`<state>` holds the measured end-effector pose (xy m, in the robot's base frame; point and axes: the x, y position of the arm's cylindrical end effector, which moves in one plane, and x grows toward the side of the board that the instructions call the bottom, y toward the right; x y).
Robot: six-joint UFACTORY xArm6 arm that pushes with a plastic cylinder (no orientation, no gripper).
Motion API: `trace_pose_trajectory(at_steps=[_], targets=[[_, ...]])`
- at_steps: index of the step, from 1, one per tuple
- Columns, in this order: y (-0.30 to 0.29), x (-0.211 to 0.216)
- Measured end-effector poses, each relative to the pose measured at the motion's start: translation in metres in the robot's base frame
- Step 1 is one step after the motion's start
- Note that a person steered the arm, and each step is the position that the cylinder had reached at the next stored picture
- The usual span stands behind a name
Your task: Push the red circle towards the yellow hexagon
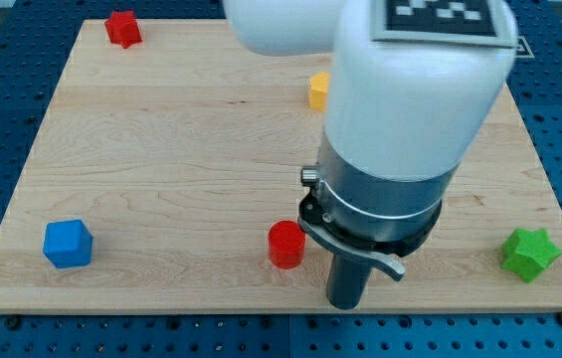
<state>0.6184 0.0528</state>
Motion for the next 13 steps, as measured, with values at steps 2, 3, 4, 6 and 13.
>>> trace_pose_trajectory(at_steps=[2,3,4,6,13], targets=[[-0.011,0.0],[-0.024,-0.002],[-0.05,-0.02],[-0.07,-0.074],[-0.054,-0.326]])
